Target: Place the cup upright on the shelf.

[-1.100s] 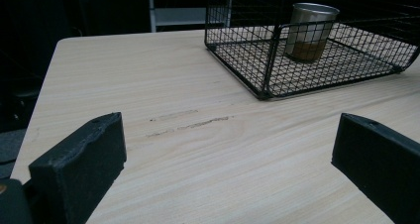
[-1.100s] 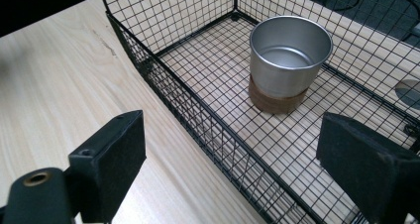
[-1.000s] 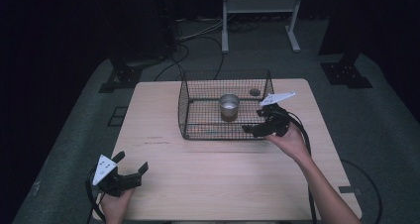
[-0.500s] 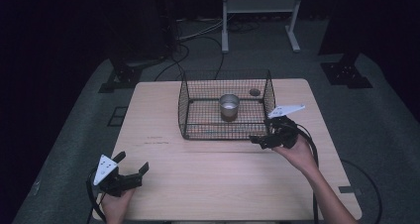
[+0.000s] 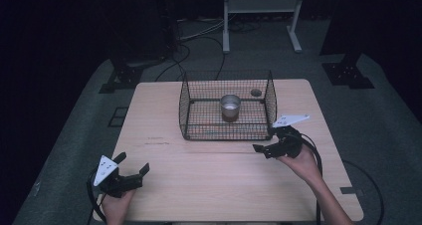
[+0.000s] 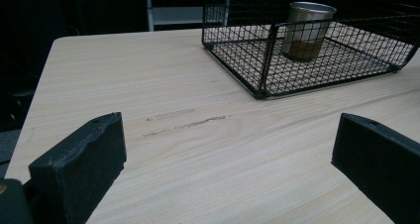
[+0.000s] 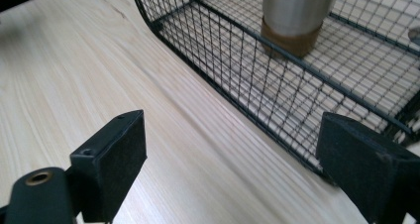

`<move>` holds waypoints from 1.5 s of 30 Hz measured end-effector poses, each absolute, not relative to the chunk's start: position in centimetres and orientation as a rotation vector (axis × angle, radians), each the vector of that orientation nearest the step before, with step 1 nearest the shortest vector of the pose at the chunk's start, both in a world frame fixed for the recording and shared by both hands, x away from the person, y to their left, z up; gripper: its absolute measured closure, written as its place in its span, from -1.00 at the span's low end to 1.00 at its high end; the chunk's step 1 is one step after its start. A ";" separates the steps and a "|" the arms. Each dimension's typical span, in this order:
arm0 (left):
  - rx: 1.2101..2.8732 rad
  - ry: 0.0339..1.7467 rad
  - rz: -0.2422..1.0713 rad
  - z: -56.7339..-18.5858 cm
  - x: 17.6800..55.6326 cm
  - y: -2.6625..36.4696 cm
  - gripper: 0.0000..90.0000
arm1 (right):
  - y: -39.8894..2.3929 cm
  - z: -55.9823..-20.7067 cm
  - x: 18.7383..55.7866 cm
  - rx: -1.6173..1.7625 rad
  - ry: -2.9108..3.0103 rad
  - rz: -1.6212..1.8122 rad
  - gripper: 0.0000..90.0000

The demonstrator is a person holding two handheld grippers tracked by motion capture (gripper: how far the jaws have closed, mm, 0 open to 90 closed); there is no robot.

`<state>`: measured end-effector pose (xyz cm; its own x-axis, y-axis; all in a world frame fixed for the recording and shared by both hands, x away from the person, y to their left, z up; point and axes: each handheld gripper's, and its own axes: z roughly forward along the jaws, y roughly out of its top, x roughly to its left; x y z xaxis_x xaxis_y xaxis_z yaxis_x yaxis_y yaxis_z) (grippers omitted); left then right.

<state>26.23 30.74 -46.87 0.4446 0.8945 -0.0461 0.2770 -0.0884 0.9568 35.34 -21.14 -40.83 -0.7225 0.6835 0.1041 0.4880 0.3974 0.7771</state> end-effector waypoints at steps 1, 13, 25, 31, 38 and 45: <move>1.620 1.039 0.719 -46.9 26.2 30.7 -1.00 | -21.5 -41.1 35.1 1.040 2.420 1.240 -0.75; 1.630 1.039 0.717 -46.9 26.3 30.6 -1.00 | -23.7 -41.9 33.8 1.089 2.367 1.271 -0.75; 1.637 1.036 0.718 -46.9 26.2 30.5 -1.00 | -24.8 -42.7 32.6 1.132 2.346 1.277 -0.75; 1.634 1.035 0.719 -46.9 26.2 30.4 -1.00 | -25.1 -43.6 32.1 1.140 2.352 1.265 -0.75; 1.642 1.033 0.721 -46.9 26.2 30.3 -1.00 | -25.4 -44.5 31.5 1.153 2.349 1.269 -0.73; 1.640 1.033 0.721 -46.9 26.2 30.3 -1.00 | -25.6 -45.9 30.0 1.169 2.314 1.310 -0.73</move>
<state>26.18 30.32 -46.88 0.4521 0.8914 -0.0303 0.2783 -0.1087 0.9543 29.96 -25.64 -45.91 -0.6527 0.7381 0.1709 0.5262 0.2795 0.8031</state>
